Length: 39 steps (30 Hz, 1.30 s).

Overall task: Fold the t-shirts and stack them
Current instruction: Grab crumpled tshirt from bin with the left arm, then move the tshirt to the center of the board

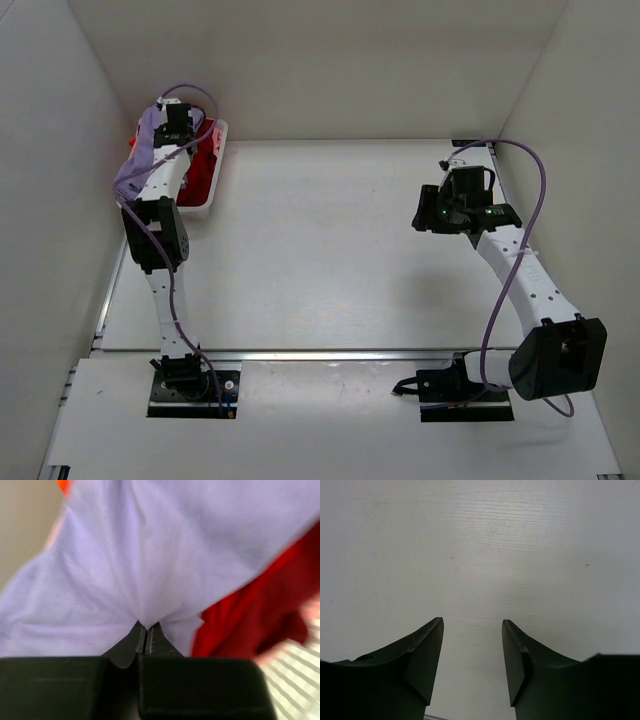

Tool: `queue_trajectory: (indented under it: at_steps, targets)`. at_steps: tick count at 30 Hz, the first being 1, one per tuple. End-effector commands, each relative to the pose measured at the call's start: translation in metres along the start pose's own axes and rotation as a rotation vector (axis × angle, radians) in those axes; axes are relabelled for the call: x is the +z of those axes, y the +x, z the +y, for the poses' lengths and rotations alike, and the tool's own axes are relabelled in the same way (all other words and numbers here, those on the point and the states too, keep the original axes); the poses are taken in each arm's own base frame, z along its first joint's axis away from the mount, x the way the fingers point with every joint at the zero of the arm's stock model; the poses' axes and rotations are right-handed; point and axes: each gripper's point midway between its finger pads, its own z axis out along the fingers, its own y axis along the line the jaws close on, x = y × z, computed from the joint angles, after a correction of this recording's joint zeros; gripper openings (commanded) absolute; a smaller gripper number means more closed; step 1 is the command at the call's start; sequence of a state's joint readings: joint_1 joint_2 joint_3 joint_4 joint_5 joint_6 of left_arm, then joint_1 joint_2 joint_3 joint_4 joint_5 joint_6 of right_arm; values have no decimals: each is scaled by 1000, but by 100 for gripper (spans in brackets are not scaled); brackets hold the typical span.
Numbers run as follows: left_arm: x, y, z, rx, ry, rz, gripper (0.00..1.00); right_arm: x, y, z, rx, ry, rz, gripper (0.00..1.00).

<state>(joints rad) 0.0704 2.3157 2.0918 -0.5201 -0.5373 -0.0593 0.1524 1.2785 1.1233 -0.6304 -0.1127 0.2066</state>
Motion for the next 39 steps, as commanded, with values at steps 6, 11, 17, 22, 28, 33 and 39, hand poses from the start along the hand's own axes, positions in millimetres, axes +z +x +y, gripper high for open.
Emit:
queue_trajectory:
  at_steps: [6, 11, 17, 22, 28, 33, 39]
  targets:
    - [-336, -198, -28, -152, 492, -658, 0, -12, -2, 18, 25, -58, -87, 46]
    - [-498, -214, -34, -152, 796, -839, 0, -22, 3, 7, 29, -33, -132, 47]
    - [-533, -191, -15, -244, 1014, -807, 0, -50, -11, -7, 33, -13, -246, 48]
    - [-484, -118, -81, -129, 1091, -541, 0, -53, -6, -10, 30, -9, -246, 49]
    - [-385, 7, -149, -50, 1040, -178, 0, -47, 2, -7, 30, -18, -215, 51]
    - [-319, 106, -161, -68, 1001, 83, 0, -36, 7, 9, 25, -109, -180, 59]
    - [-300, 133, -154, -104, 981, 132, 0, 1, 37, 64, -27, -260, -56, 73]
